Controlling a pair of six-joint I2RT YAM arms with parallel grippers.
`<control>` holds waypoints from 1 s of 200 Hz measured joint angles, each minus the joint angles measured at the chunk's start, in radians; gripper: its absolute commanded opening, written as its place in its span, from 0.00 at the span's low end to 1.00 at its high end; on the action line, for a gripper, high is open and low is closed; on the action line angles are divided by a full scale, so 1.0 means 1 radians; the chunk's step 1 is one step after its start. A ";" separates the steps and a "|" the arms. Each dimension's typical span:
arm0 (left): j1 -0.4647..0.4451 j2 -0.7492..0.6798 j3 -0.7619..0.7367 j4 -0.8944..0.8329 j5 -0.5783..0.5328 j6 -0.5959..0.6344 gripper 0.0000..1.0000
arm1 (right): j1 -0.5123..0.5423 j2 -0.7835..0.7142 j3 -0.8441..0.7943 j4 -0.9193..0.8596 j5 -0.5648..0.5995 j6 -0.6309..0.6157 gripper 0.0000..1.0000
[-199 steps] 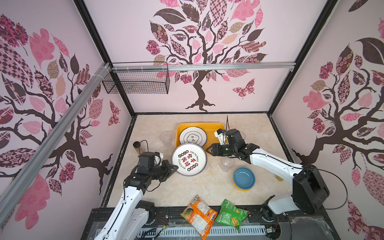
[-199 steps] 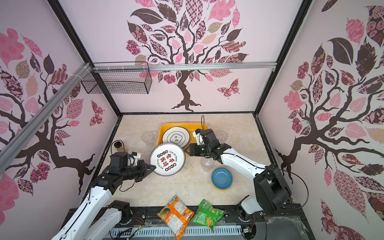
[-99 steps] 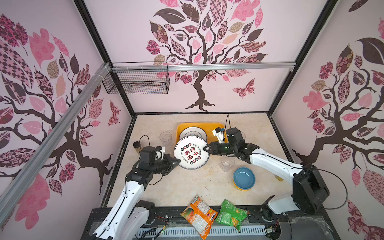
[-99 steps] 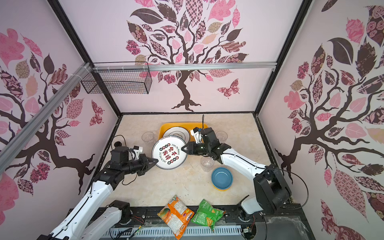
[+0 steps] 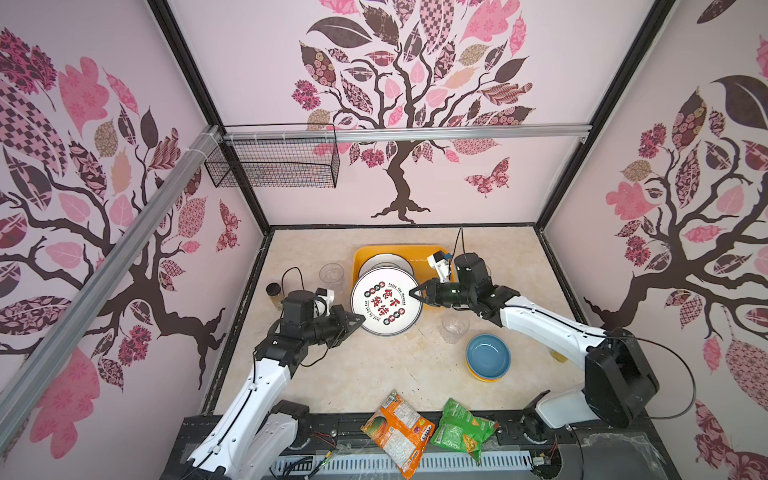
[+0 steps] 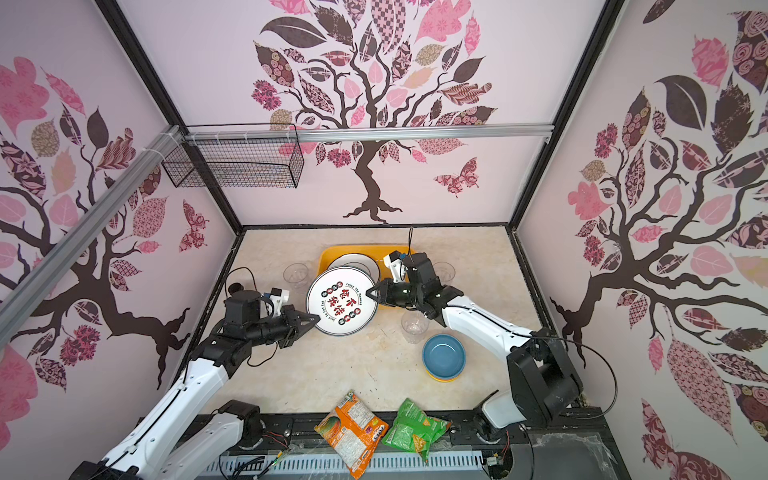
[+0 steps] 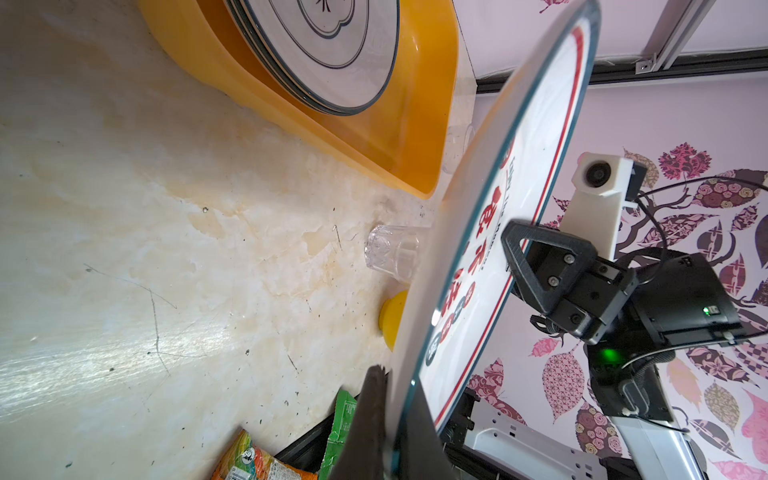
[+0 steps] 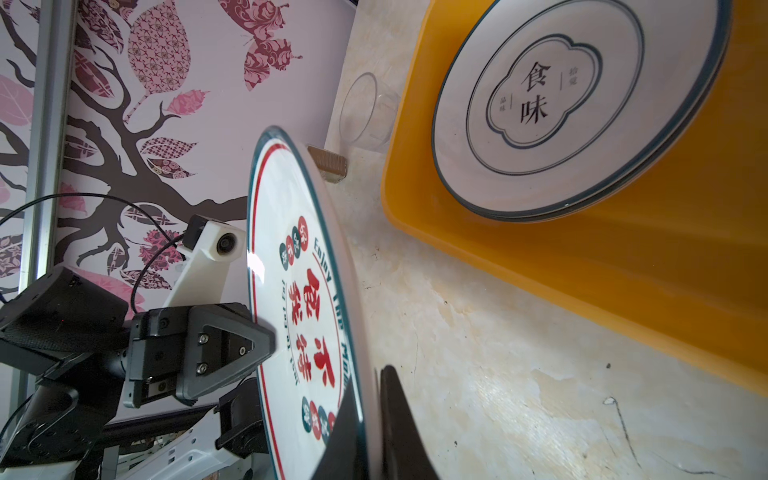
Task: Place the mixed dishes into the plastic bin
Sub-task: 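Carry the red-lettered plate upright into the yellow bin with the right gripper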
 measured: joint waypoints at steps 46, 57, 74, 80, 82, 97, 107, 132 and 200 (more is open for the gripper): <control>0.010 0.000 0.000 0.019 -0.022 -0.023 0.37 | -0.032 0.000 0.000 0.006 0.003 -0.001 0.00; 0.018 -0.001 0.000 0.019 -0.024 -0.021 0.40 | -0.047 0.000 0.001 0.006 0.013 0.001 0.00; 0.035 -0.006 0.000 0.013 -0.035 -0.014 0.43 | -0.068 0.007 0.012 0.004 0.029 0.007 0.00; 0.040 -0.009 0.000 0.009 -0.040 -0.014 0.45 | -0.076 0.013 0.023 0.004 0.036 0.011 0.00; 0.042 -0.010 0.000 0.007 -0.042 -0.012 0.46 | -0.077 0.015 0.026 0.004 0.037 0.011 0.00; 0.051 -0.021 0.000 -0.002 -0.054 -0.010 0.48 | -0.092 0.040 0.059 0.005 0.053 0.021 0.00; 0.055 -0.029 0.000 -0.006 -0.064 -0.008 0.48 | -0.098 0.059 0.079 0.005 0.066 0.026 0.00; 0.056 -0.038 0.000 -0.018 -0.077 0.004 0.48 | -0.119 0.122 0.130 0.003 0.093 0.047 0.00; 0.058 -0.043 0.000 -0.060 -0.100 0.026 0.49 | -0.146 0.316 0.242 -0.021 0.156 0.086 0.00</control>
